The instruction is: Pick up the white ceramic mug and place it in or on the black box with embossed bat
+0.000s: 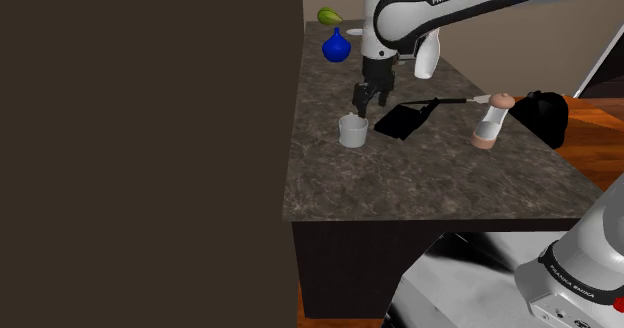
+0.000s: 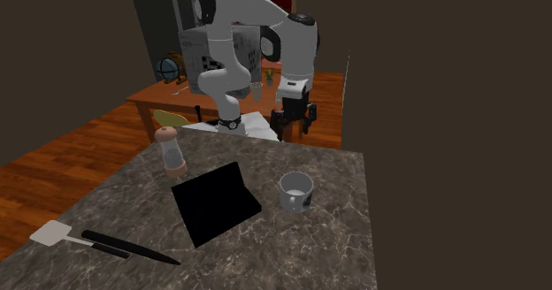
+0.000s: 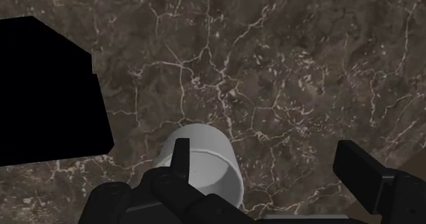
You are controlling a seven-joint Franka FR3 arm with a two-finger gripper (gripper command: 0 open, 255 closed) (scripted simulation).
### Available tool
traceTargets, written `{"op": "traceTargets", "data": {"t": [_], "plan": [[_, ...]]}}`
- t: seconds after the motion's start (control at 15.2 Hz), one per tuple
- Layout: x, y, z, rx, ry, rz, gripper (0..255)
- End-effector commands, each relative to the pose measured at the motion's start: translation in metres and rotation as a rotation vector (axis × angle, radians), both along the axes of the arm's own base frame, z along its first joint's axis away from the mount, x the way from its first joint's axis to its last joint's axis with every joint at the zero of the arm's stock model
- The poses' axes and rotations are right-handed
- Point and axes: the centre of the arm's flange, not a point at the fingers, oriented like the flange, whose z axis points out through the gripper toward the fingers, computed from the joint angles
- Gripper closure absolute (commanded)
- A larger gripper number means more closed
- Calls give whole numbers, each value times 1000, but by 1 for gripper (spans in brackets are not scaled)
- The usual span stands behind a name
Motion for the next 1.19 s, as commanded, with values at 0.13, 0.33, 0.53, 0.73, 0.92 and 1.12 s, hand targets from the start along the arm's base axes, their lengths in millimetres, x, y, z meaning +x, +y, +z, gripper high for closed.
{"op": "traceTargets", "data": {"t": [0.13, 0.33, 0.53, 0.73, 0.92, 1.12], "plan": [[44, 9, -36, -17, 27, -6, 0], [77, 15, -62, -29, 47, -11, 0], [109, 19, -90, -41, 67, -16, 0], [111, 19, -103, -43, 70, -16, 0], [110, 18, -119, -43, 70, -16, 0], [108, 18, -132, -43, 70, -16, 0]]}}
